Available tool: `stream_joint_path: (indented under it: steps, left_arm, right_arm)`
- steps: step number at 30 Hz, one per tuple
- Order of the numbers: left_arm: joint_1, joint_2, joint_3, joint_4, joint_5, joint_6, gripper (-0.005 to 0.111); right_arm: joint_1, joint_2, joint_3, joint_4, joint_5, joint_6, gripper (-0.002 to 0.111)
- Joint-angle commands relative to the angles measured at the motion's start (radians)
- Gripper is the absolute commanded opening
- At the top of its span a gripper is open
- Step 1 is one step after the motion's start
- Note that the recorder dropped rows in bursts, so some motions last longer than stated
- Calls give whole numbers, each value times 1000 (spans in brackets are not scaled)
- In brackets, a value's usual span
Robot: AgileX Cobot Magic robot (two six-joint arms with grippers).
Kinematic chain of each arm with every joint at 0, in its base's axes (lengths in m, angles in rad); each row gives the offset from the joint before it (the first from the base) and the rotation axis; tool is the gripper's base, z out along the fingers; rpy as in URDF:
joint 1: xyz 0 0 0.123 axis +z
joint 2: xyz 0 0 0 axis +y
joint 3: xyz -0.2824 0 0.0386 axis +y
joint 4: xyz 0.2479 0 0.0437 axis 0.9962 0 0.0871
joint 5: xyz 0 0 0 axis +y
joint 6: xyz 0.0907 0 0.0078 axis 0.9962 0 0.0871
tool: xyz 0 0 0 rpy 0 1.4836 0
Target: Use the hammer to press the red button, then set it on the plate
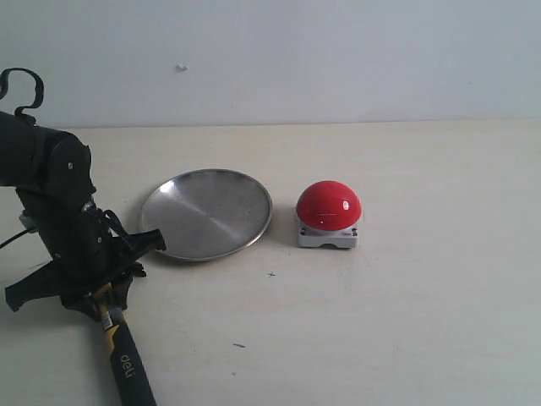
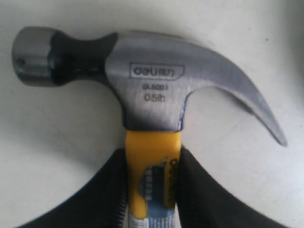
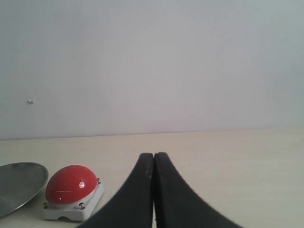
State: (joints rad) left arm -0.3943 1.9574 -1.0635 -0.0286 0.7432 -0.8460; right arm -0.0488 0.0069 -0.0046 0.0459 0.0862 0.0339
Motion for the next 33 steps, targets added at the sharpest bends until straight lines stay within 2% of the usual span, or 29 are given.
stream_joint_path:
  steps: [1,33]
  left_arm:
    - [-5,20,2,29,-76,39,0]
    - [-5,20,2,8,-24,204,0]
  right_arm:
    - [-5,-7,5,2,-7,-6,0]
    - [-5,-7,5,3,-7,-4,0]
